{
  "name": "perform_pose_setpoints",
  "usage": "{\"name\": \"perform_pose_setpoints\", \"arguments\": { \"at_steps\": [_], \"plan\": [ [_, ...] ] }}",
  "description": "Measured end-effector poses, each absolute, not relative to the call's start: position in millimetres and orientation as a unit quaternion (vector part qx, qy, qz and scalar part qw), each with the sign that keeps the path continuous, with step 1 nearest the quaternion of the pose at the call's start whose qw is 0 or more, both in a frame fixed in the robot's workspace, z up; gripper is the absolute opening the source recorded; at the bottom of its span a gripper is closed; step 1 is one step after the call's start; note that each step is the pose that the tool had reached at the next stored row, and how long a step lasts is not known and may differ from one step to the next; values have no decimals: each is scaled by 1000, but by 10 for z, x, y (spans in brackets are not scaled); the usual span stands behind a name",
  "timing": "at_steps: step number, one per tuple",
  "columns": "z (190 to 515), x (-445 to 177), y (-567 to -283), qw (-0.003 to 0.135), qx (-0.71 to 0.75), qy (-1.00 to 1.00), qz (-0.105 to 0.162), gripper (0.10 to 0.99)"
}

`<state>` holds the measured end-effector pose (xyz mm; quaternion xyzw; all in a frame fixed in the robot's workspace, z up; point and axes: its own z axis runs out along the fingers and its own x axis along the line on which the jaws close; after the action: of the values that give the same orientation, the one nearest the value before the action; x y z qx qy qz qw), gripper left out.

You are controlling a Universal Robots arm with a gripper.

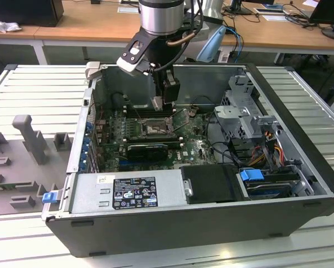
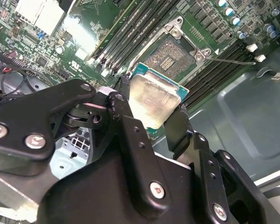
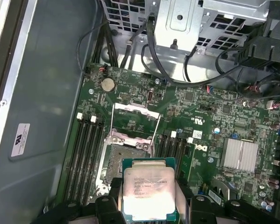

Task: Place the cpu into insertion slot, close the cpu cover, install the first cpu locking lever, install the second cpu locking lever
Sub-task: 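Place the cpu into insertion slot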

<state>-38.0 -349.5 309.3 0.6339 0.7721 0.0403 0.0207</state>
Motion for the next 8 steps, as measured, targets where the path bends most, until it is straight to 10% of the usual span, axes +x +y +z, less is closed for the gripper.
{"name": "perform_pose_setpoints", "arguments": {
  "at_steps": [8],
  "plan": [
    [2948,-380,-3495,22,664,746,39,533]
  ]
}}
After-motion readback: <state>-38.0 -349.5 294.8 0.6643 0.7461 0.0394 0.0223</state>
